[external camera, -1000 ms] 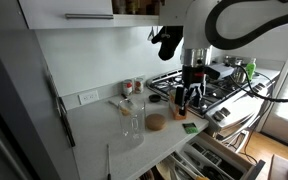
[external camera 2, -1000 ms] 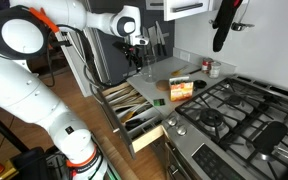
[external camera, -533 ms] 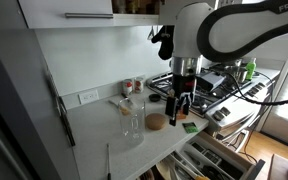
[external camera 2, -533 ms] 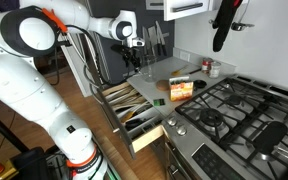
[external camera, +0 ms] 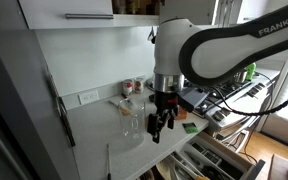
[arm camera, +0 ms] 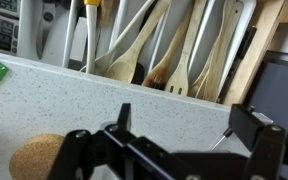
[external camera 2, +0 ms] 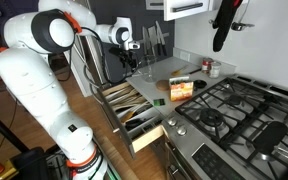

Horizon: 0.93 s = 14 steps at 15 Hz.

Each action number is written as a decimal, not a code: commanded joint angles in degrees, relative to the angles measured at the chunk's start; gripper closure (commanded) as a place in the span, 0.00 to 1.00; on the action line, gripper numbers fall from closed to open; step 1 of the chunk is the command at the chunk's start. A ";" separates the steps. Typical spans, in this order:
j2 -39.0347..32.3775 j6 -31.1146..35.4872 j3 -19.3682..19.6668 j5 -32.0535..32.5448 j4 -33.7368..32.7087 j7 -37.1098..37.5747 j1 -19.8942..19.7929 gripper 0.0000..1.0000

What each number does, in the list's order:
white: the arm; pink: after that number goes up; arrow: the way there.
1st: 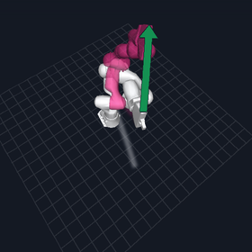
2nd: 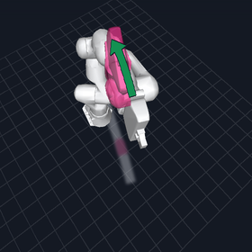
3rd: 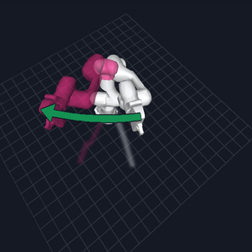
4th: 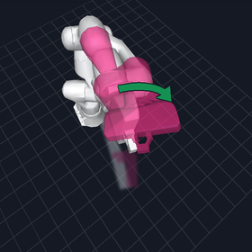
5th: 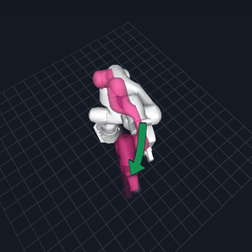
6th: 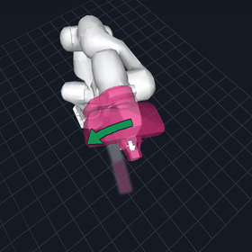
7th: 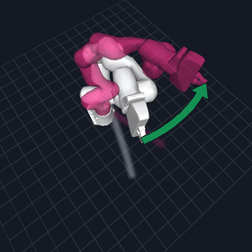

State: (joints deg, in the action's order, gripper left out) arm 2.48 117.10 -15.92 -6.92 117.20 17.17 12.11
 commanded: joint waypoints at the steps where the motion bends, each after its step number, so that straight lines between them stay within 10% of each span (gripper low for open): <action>1: -0.07 -0.21 0.61 0.08 -0.31 0.07 0.57 0.00; 14: -10.44 19.59 -1.06 -1.71 0.08 4.43 5.69 0.00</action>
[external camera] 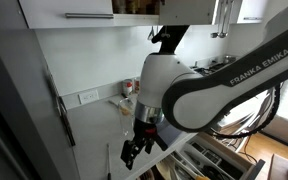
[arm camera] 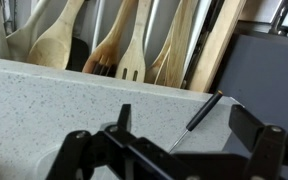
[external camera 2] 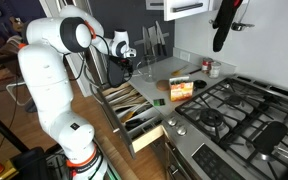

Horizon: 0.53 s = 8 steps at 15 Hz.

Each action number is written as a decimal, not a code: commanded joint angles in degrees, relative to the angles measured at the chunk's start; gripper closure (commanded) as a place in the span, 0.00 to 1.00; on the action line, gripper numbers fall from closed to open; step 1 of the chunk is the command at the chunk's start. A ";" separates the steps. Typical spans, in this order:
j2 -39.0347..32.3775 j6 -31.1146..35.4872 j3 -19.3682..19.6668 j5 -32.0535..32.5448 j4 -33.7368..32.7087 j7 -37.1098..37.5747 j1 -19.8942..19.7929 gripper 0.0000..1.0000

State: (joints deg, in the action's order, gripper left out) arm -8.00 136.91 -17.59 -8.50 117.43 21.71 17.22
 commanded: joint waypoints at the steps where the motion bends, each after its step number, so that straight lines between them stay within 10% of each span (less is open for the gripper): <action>1: -0.73 0.28 0.66 0.07 -0.15 0.78 0.83 0.00; 8: -4.05 0.30 0.89 1.89 -2.23 3.52 1.90 0.00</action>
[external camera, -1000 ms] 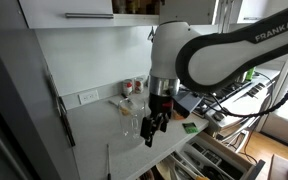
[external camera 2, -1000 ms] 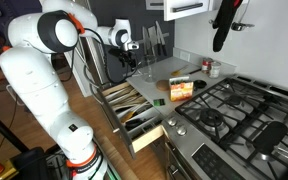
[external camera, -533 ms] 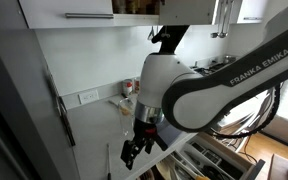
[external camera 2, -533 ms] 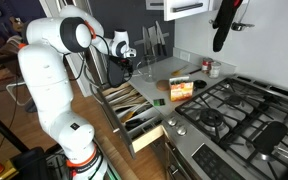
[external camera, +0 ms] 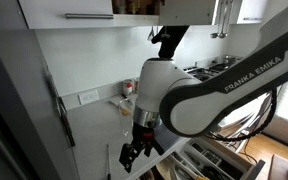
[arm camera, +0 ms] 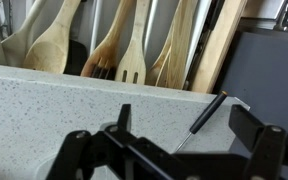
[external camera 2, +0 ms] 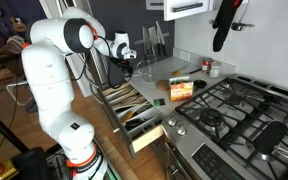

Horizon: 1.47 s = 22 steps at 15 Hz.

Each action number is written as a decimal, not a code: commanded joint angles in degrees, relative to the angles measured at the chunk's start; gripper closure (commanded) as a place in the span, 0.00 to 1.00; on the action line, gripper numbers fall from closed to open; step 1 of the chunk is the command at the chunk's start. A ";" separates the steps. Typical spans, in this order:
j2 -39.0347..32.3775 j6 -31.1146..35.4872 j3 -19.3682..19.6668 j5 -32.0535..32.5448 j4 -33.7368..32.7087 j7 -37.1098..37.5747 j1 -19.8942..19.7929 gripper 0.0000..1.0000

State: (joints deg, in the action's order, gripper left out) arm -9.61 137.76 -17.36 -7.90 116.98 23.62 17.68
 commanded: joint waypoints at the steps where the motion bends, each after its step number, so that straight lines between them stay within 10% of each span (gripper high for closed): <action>1: -3.46 -0.26 0.88 2.31 -2.35 3.01 1.98 0.00; 18: -17.61 12.73 9.08 8.83 -12.90 25.07 11.41 0.00; 22: -19.26 12.25 9.59 8.34 -14.83 25.71 11.96 0.34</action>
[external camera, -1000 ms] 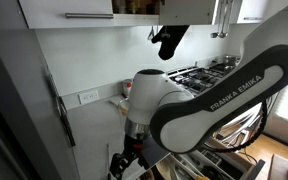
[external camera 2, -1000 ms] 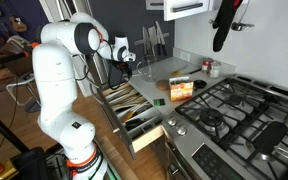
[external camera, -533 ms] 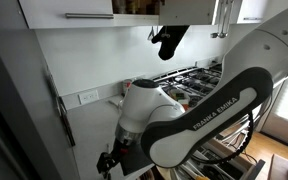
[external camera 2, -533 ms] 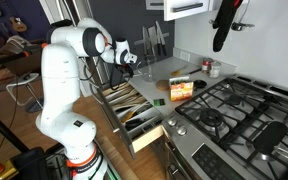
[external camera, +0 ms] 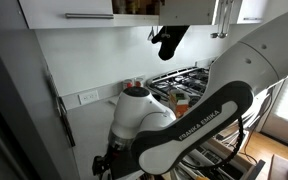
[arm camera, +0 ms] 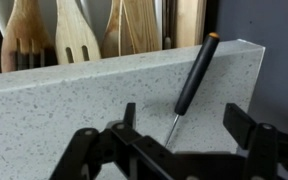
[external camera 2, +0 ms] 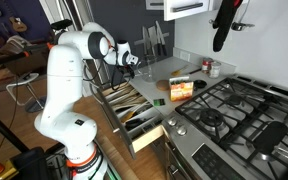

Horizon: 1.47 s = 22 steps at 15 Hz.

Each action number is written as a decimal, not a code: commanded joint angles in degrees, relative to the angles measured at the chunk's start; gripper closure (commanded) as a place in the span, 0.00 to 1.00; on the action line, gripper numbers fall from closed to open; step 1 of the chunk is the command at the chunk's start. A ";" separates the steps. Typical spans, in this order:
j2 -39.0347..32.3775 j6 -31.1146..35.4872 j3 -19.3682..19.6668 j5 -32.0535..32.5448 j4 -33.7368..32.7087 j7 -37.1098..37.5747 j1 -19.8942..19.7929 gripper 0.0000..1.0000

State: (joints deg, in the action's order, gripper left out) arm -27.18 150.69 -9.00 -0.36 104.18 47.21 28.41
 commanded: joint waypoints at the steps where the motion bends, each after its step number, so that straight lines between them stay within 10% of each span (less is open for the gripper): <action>1: -1.92 -0.75 1.37 0.74 -2.31 2.26 1.34 0.42; 9: -1.52 -1.53 1.01 -1.44 -2.09 4.53 0.67 1.00; 22: 6.85 -5.55 -1.11 -0.53 1.54 4.22 -0.67 0.97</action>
State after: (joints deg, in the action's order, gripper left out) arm -24.51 146.58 -8.63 -0.56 102.48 53.48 28.75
